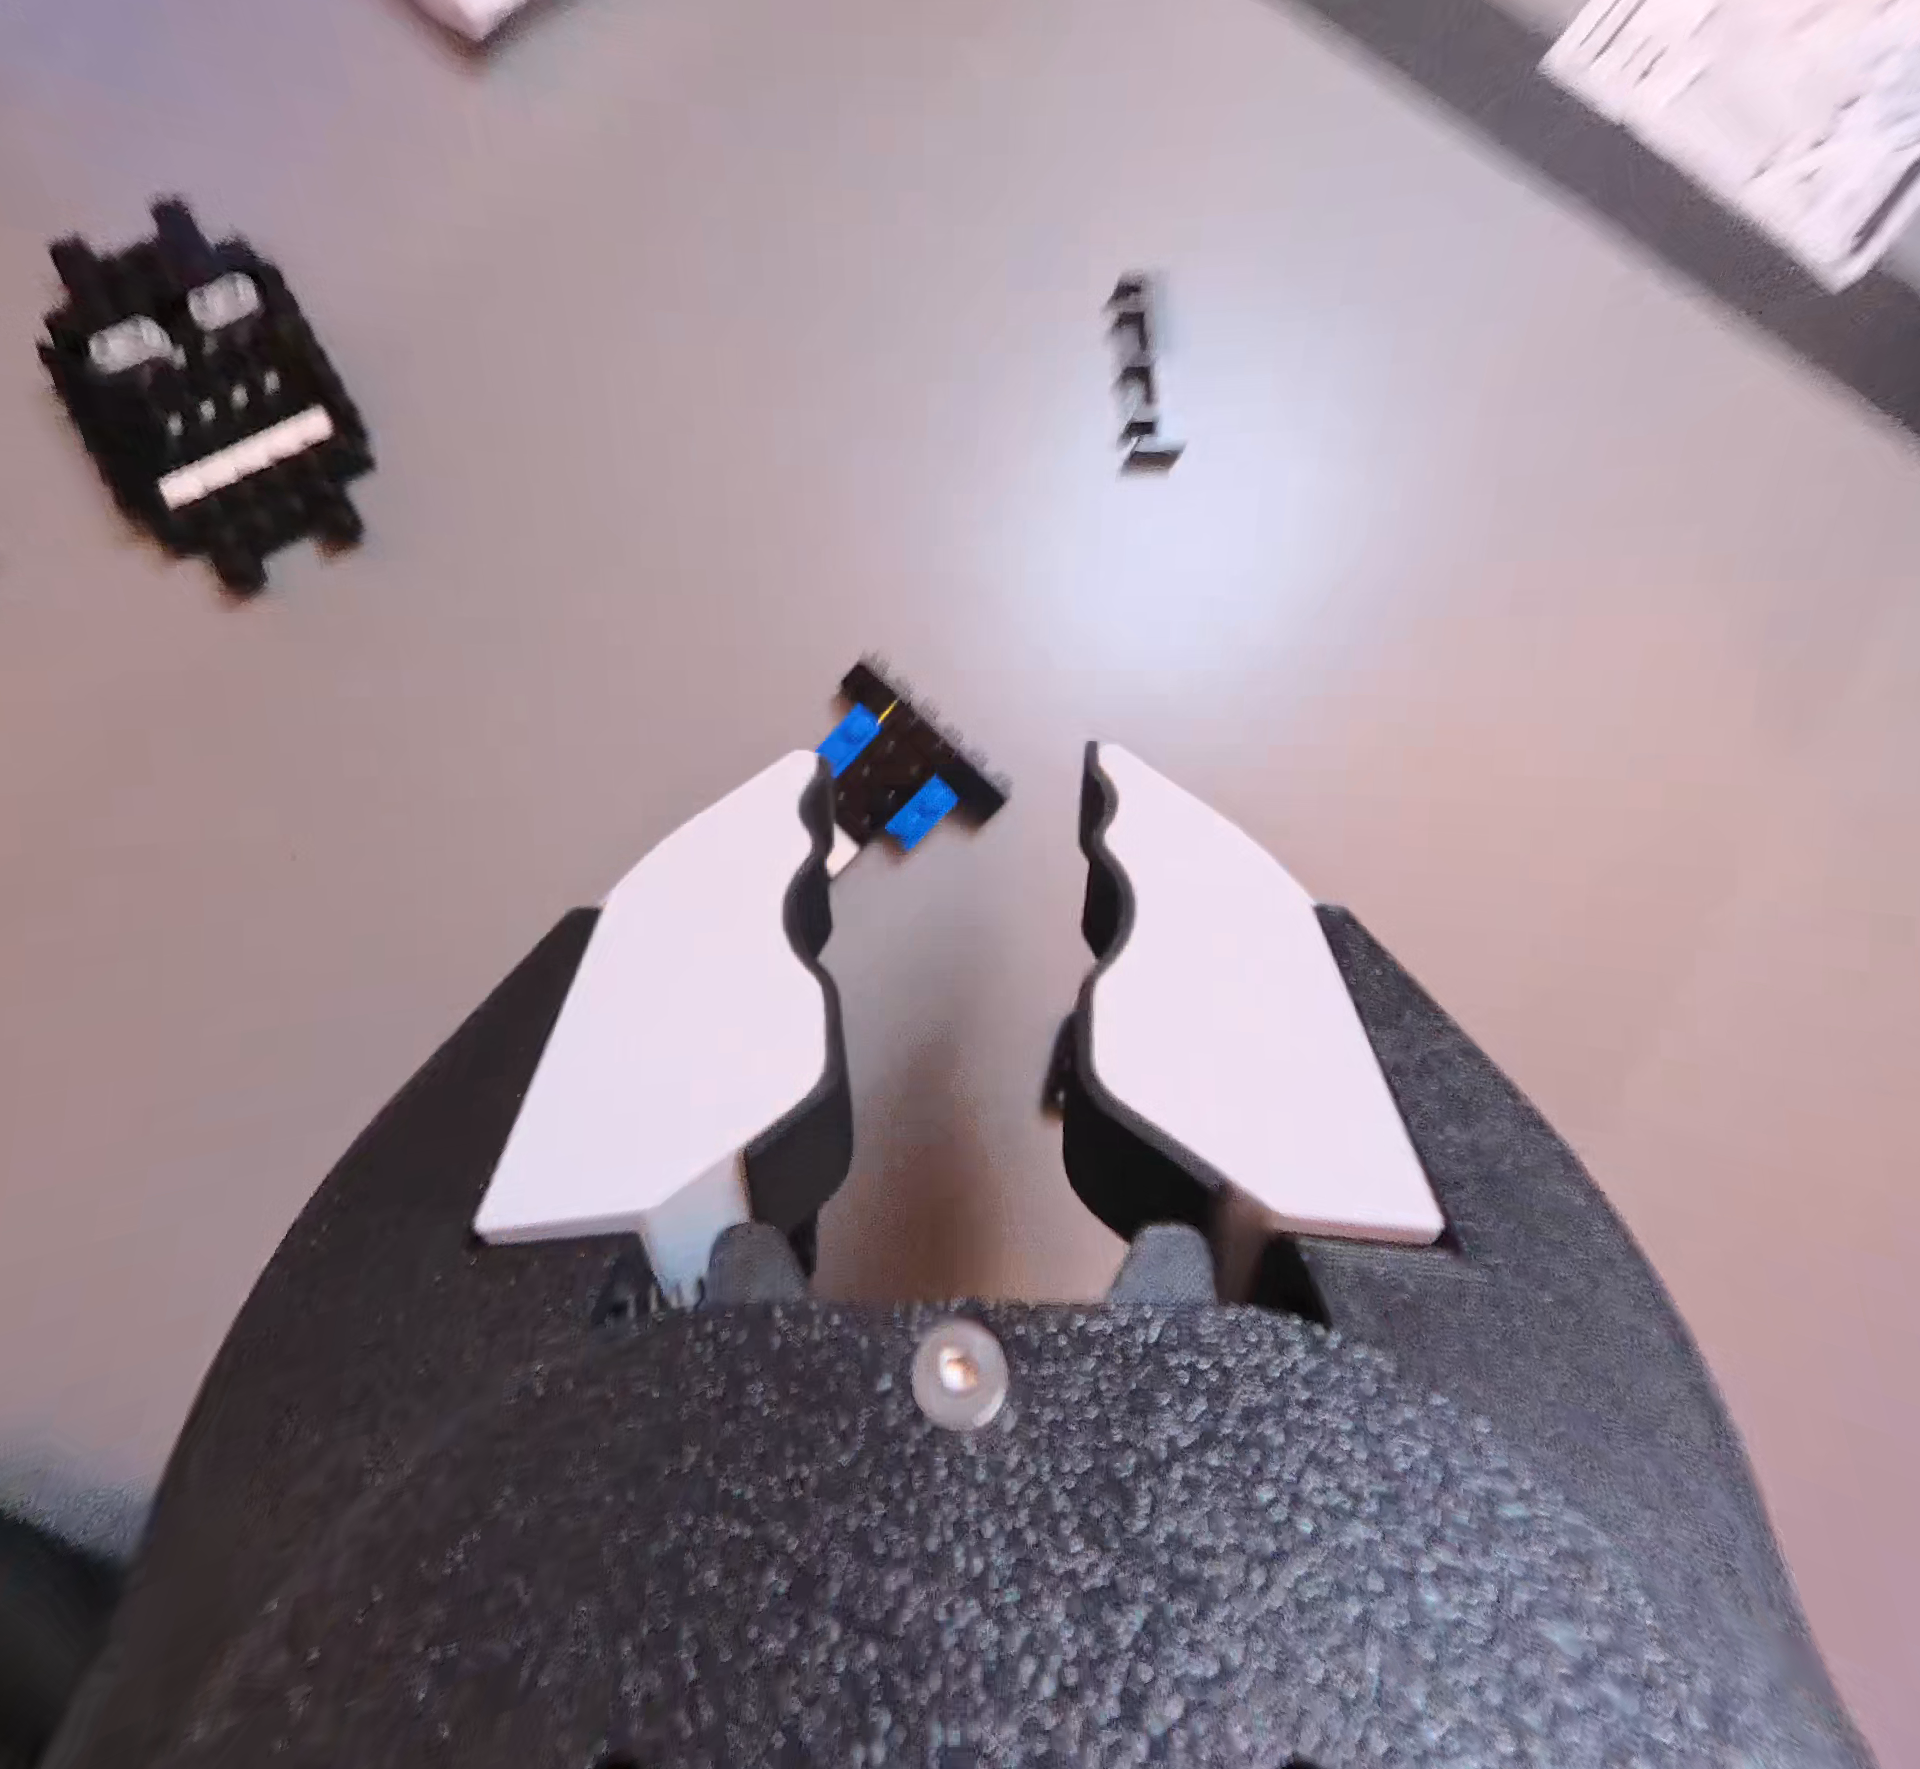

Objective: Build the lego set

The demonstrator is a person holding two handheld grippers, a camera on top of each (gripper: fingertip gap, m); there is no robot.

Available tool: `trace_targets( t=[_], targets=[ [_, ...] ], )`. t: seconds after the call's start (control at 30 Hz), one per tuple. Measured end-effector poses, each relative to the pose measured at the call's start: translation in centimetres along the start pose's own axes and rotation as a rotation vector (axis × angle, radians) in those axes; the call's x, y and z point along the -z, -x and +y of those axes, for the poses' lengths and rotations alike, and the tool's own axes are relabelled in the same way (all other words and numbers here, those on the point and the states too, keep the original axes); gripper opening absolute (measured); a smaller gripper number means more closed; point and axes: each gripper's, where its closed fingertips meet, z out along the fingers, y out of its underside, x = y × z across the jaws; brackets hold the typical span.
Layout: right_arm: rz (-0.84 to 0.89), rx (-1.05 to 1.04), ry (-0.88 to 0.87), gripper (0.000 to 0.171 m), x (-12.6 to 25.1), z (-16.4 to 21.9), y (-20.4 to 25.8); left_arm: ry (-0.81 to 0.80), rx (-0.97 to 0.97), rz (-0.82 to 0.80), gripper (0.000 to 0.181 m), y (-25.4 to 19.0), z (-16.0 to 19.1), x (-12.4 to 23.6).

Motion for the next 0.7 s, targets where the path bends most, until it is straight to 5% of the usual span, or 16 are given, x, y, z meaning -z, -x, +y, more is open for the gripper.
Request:
trace_targets(
  t=[0.23, 0.33, 0.57, 0.7],
  targets=[
    [-0.043, 0.007, 0.232, 0.055, -3.4, 3.2, 1.9, 0.087, -0.047, 0.043, 0.000, -1.3, 2.5, -1.2],
    [-0.039, 0.068, 0.173, 0.017, -4.1, 2.1, 2.3, 0.096, -0.086, 0.057, 0.000, -1.9, 2.7, -1.5],
    [-0.147, 0.434, -0.128, 0.016, -2.8, -3.4, 9.2, 0.019, 0.118, 0.233, 0.002, -4.8, 1.8, -2.2],
    [-0.226, 0.641, -0.383, 0.016, 0.1, -7.7, 16.6, -0.055, 0.377, 0.362, 0.032, -5.8, 0.1, -2.3]
  ],
)
